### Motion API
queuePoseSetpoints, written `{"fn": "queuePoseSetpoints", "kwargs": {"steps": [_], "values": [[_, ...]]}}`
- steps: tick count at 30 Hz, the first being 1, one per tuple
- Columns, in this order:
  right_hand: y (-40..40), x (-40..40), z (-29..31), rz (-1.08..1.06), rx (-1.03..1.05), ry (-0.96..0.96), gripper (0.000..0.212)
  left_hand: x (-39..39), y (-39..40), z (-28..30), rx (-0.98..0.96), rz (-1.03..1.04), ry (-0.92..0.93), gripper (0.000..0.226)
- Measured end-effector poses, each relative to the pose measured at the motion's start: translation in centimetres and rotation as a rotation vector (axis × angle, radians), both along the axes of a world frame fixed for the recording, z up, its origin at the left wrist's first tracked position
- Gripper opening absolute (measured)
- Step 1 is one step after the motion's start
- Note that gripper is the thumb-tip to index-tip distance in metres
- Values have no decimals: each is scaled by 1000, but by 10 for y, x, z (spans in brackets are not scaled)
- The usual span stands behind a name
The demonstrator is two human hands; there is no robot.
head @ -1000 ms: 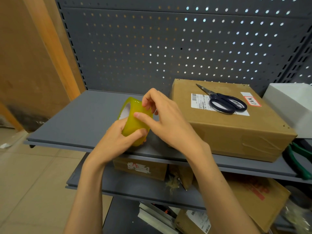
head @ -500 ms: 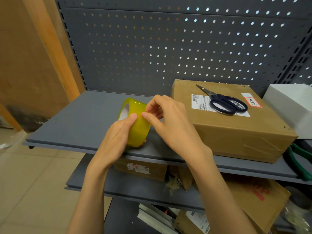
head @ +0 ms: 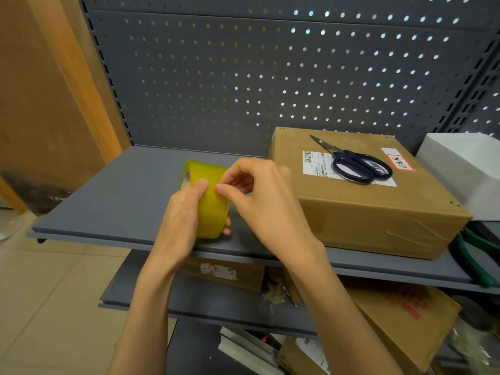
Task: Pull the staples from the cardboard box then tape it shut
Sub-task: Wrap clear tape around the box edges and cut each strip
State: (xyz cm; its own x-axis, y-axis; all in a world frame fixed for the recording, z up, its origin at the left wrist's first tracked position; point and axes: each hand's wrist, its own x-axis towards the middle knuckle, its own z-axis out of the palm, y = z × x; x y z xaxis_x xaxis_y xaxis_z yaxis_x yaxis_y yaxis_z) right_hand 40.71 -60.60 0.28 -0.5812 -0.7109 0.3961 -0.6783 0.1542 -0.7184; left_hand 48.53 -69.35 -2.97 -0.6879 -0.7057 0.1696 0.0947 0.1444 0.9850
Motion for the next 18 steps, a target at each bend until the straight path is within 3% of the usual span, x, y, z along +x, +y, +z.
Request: {"fn": "queuePoseSetpoints", "kwargs": {"steps": [4, 18], "values": [[-2, 4, -1, -6, -12, -35, 5, 0, 2, 0, 2, 31, 31, 42], [0, 9, 13, 15, 272, 326, 11, -1, 12, 5, -42, 48, 87, 41]]}}
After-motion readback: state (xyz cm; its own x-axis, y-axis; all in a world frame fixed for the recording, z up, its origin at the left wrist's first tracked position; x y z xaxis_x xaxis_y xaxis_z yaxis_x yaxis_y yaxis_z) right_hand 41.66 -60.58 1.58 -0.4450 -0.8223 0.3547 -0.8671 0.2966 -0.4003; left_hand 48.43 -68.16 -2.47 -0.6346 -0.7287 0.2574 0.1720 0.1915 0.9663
